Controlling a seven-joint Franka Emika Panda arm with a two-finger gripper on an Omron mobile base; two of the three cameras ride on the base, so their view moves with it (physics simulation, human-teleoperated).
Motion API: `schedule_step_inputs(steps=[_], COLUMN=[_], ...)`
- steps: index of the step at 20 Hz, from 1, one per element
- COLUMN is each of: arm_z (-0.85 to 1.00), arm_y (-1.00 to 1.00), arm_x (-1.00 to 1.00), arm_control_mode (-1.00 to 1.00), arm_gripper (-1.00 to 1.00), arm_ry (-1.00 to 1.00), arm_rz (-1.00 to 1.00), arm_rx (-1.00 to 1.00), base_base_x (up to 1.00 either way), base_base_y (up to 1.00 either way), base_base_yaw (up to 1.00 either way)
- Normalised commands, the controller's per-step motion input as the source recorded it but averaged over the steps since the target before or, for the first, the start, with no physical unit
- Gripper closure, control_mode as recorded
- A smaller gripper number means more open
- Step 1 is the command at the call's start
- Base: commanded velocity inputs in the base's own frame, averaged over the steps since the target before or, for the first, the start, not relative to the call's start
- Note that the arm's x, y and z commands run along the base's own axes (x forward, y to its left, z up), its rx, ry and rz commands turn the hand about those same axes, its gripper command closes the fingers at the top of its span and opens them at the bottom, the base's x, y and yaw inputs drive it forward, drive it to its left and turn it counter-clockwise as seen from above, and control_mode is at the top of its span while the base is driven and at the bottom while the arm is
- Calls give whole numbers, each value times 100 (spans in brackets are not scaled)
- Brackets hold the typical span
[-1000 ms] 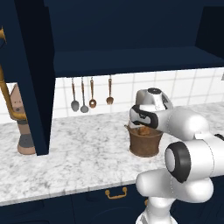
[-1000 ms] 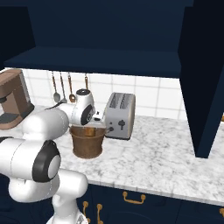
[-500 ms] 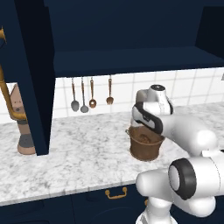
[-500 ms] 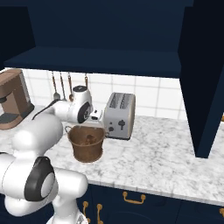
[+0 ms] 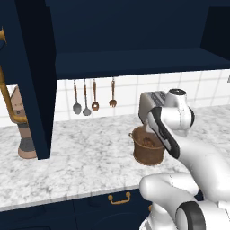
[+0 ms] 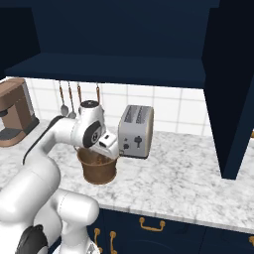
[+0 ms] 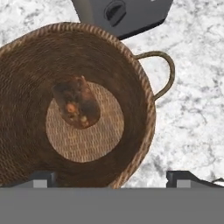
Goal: Open the cabinet, pick up the bread from the cabinet and place it in the basket. Then move the basket to the dining counter.
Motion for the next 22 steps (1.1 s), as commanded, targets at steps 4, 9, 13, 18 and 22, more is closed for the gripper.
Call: schedule_step_inputs(steps=[4,9,13,18,22], arm_z=[0,-11,-12,-16,-17], arm_y=[-37,-13,0,0,-3], arm_x=[-10,20,38,18,-9], arm_control_mode=[-100,-100,-100,-100,-100], arm_gripper=[-100,-100,-100,-100,-100], arm_ry=[2,0,0,0,-3], arm_rz=[-30,-9,-1,0,0], arm_rx=[12,3,0,0,0], base_base_x=[0,0,0,0,0], base_base_y=[0,0,0,0,0], base_base_yaw=[0,0,0,0,0])
